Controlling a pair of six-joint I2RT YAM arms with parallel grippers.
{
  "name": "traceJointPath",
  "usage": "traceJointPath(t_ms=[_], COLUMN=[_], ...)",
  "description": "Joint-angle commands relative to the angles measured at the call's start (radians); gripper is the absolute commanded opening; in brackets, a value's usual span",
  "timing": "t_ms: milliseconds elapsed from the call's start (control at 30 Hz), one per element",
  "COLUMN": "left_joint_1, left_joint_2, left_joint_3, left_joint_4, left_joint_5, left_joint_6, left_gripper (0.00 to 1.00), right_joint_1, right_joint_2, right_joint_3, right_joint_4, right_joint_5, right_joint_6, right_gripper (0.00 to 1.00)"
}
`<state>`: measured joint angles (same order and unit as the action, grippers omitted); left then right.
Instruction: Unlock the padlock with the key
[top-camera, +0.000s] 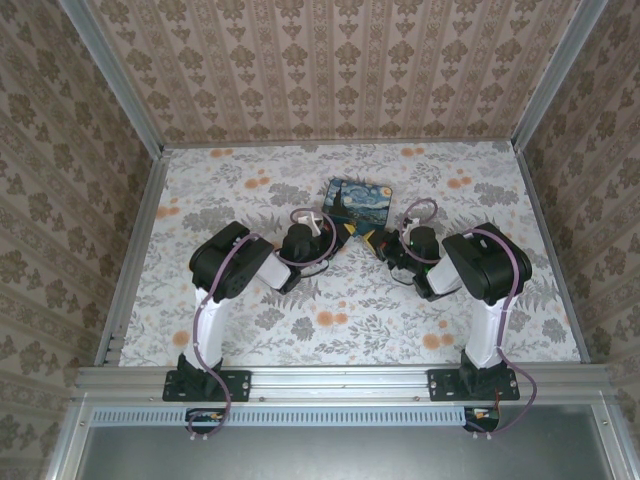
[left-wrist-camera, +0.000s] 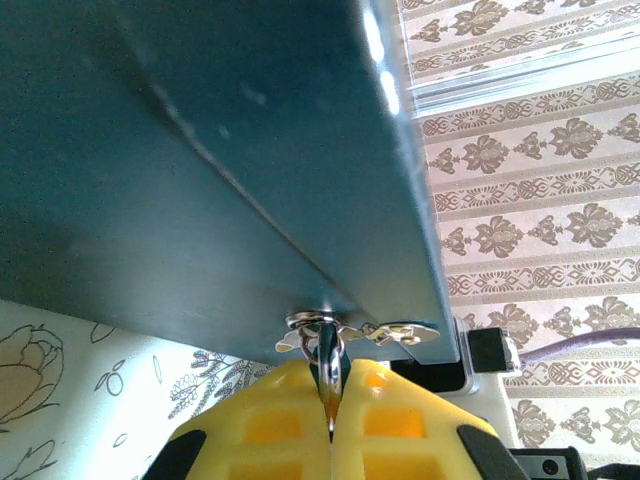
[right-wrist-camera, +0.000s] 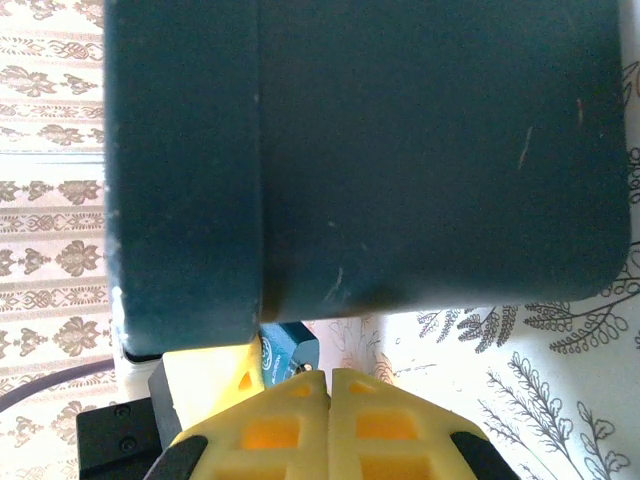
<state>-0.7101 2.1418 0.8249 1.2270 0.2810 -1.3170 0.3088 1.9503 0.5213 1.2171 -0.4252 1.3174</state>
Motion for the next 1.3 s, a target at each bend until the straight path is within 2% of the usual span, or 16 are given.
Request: traceJointPath(t_ms=[0, 300, 533, 733, 967, 1133, 1267], left_joint_1=[-0.012, -0.031, -0.066, -0.081, -0.084, -0.084, -0.084], left_joint_2=[-0.048, -0.05, -0.055, -0.057, -0.056, -0.056, -0.056], left_joint_3=[0.003, 0.016, 0.04, 0.04, 0.043, 0.045, 0.042], left_joint_4=[0.062, 0.068, 0.068, 0.072, 0.071, 0.069, 0.072], left_joint_5=[0.01, 0.0, -0.007, -0.029, -0.019, -0.008, -0.003], left_joint_6=[-0.013, -0.068, -0.124, -0.157, -0.163, -0.166, -0.172], left_gripper=[0.0, 0.0, 0.0, 0.0, 0.0, 0.0, 0.0], right_joint_1=[0.007, 0.012, 0.042, 0.042, 0.028, 0.009, 0.006], right_joint_2=[0.016, 0.041, 0.006, -0.015, -0.037, -0.104, -0.151], right_joint_3=[0.023, 0.02, 0.043, 0.062, 0.089, 0.14, 0.166], right_joint_4=[-0.009, 0.088, 0.126, 0.122, 0.114, -0.098, -0.261], right_joint_5=[0.016, 0.044, 0.064, 0.1, 0.054, -0.027, -0.024], right_joint_6=[0.003, 0.001, -0.106, -0.046, 0.017, -0.16, -0.328], right_gripper=[0.0, 0.0, 0.0, 0.0, 0.0, 0.0, 0.0])
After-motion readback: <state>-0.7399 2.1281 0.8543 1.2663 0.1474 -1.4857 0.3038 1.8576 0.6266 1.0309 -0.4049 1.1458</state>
